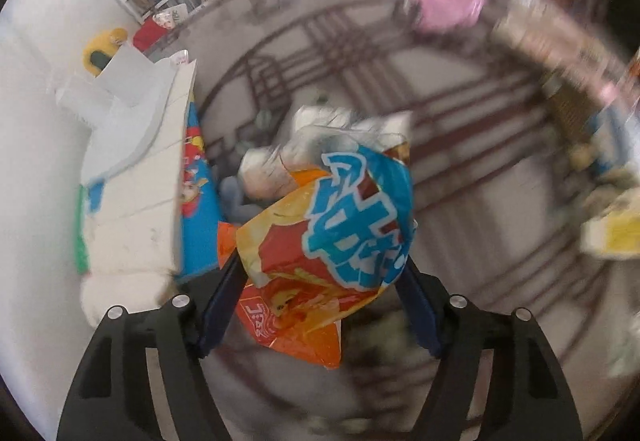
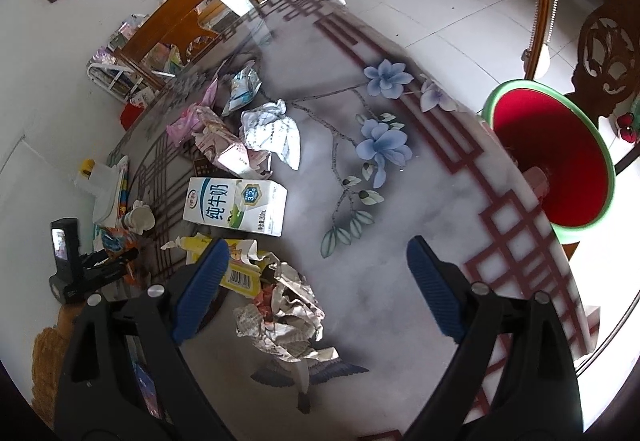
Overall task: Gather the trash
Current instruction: 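Reach back to the table and grasp the orange-blue snack bag with the left tool, then grasp the yellow tissue pack with the right tool while the left tool holds the snack bag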
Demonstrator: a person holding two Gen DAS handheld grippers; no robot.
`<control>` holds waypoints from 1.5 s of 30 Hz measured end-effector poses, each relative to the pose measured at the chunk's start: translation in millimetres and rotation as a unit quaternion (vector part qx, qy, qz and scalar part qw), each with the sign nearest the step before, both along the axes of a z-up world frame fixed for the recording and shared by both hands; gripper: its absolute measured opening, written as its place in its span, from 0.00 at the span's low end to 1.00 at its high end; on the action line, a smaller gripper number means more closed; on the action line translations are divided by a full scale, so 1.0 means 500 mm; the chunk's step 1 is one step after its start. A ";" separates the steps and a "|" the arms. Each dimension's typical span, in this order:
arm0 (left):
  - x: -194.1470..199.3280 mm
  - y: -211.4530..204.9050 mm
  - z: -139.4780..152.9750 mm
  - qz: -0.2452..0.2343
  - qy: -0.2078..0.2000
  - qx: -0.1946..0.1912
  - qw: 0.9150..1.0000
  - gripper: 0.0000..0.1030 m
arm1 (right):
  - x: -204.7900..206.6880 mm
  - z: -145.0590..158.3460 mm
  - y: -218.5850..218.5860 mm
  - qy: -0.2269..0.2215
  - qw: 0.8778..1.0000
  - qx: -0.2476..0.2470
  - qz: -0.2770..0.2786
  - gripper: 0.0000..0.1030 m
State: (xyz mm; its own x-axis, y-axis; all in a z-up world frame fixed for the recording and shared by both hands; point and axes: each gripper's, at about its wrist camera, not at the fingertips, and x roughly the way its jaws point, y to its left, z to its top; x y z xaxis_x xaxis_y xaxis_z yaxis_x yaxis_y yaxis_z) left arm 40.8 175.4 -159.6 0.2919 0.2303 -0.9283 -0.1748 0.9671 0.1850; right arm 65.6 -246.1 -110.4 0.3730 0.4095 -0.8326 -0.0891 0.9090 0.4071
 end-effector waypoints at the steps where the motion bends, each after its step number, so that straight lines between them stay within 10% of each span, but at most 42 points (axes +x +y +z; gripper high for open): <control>1: -0.008 -0.007 0.011 0.008 -0.019 -0.024 0.999 0.67 | 0.003 -0.002 0.006 0.001 1.000 -0.002 0.004 0.86; 10: -0.054 -0.106 0.046 0.079 -0.127 -0.189 0.970 0.68 | 0.021 -0.006 0.122 -0.021 0.991 -0.075 0.111 0.86; 19: -0.044 -0.072 0.044 0.142 -0.145 -0.210 0.957 0.69 | -0.020 -0.051 0.306 -0.056 0.932 -0.172 0.313 0.86; 27: -0.069 -0.052 0.025 0.168 -0.133 -0.230 0.949 0.69 | -0.036 -0.101 0.372 -0.072 0.892 -0.232 0.382 0.70; 39: -0.070 -0.045 0.009 0.175 -0.128 -0.241 0.946 0.70 | -0.032 -0.160 0.397 -0.030 0.881 -0.245 0.403 0.62; 45: -0.068 -0.047 0.011 0.177 -0.132 -0.249 0.943 0.69 | -0.023 -0.127 0.379 -0.019 0.910 -0.177 0.373 0.37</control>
